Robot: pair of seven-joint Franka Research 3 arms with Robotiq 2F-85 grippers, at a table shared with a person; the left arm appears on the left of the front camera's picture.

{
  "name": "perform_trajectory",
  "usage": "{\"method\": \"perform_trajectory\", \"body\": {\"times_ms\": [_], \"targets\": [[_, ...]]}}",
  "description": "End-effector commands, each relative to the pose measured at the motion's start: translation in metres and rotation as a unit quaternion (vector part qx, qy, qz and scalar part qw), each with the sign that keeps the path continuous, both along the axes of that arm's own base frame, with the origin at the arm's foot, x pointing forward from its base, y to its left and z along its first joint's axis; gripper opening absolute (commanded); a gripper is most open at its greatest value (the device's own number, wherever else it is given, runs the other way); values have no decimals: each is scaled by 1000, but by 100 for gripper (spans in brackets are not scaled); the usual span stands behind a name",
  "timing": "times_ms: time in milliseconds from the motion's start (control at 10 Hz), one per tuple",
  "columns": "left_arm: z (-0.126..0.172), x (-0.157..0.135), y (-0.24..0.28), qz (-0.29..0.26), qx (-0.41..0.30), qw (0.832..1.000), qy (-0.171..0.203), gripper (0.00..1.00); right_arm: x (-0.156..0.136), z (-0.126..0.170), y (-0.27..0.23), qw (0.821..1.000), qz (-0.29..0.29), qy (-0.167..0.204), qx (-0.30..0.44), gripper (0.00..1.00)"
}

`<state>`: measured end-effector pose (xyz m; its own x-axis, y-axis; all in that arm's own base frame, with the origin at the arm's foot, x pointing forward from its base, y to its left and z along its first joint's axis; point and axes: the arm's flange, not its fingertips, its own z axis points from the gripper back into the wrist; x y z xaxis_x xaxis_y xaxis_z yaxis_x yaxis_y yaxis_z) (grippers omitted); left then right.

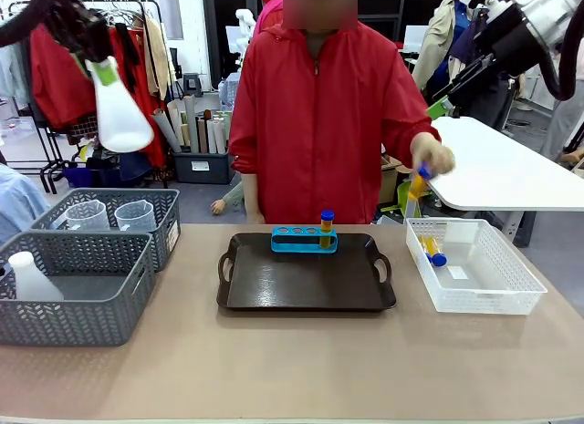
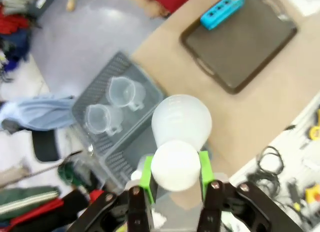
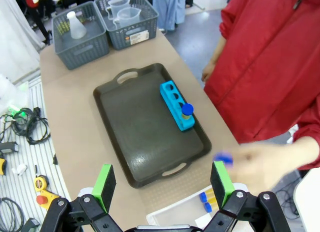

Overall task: Prepare the laboratory tools.
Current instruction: Pick up one Small flask and place it on the Handle tray.

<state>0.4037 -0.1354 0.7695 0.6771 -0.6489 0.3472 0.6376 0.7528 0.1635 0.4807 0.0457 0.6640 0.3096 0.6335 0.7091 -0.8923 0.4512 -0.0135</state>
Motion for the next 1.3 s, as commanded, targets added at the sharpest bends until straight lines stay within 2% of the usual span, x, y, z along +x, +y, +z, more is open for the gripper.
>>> {"method": "perform_trajectory", "body": {"times_ms": [0,200,600,800,1000,1200], "targets": [[-3,10,-31,-62,4,998,23,0,0,2,1,1000,-3,-3,1,100],[-13,24,-63,-99,10,995,16,0,0,2,1,1000,-3,-3,1,100],[-61,69,-151,-228,22,973,7,0,0,2,1,1000,-3,-3,1,100],[-95,88,-201,-275,33,961,14,0,0,2,1,1000,-3,-3,1,100],[-137,105,-237,-327,51,944,5,0,0,2,1,1000,-3,-3,1,100],[-170,121,-259,-346,43,937,-9,0,0,2,1,1000,-3,-3,1,100]]}}
